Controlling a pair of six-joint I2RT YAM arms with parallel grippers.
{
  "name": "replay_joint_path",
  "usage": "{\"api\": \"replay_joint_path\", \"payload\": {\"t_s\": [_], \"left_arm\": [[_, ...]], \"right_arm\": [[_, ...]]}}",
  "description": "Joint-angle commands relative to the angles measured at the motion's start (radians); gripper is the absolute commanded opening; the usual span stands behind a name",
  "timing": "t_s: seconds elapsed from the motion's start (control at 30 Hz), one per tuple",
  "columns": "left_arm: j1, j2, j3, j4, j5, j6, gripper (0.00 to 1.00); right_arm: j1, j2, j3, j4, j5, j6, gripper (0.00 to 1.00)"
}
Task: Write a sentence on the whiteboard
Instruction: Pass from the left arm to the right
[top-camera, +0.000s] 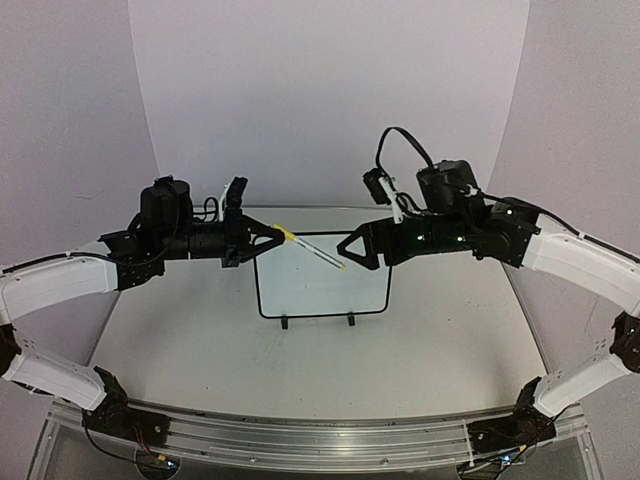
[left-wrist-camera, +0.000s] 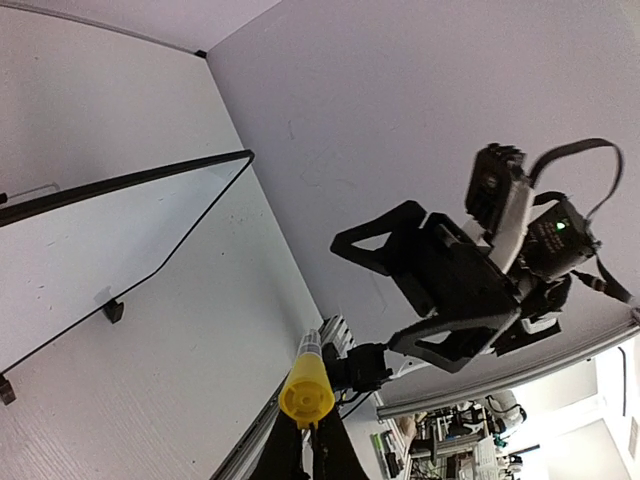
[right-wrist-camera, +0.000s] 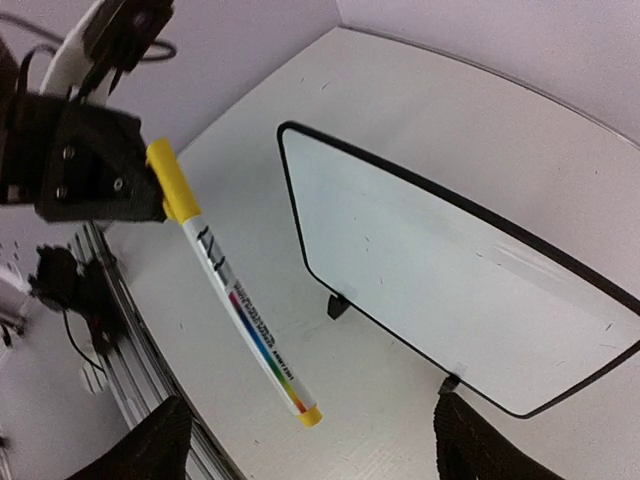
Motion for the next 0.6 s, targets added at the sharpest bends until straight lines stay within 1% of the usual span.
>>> {"api": "replay_joint_path", "payload": {"t_s": [0.0,0.13,0.23,0.43,0.57], "left_arm": [[0.001,-0.062,-0.032,0.221,-0.042,-0.064,0.00],[0.003,-0.079,-0.058,0.325,-0.018,-0.100,0.00],[0.002,-0.083,-0.066,0.354,-0.007,-0.115,0.00],[0.002,-0.086,-0.097,0.406,-0.007,-0.136,0.00],[0.002,-0.078,-0.127,0.497,-0.008,-0.171,0.00]], "right_arm": [[-0.050,-0.090,-0.154,0.367,-0.080,0.296,0.86],[-0.051,-0.094,-0.266,0.668,-0.142,0.476,0.87],[-0.051,-0.070,-0.297,0.823,-0.202,0.552,0.88],[-0.050,-0.024,-0.274,0.947,-0.294,0.605,0.86],[-0.050,0.003,-0.245,0.979,-0.342,0.627,0.84]]}}
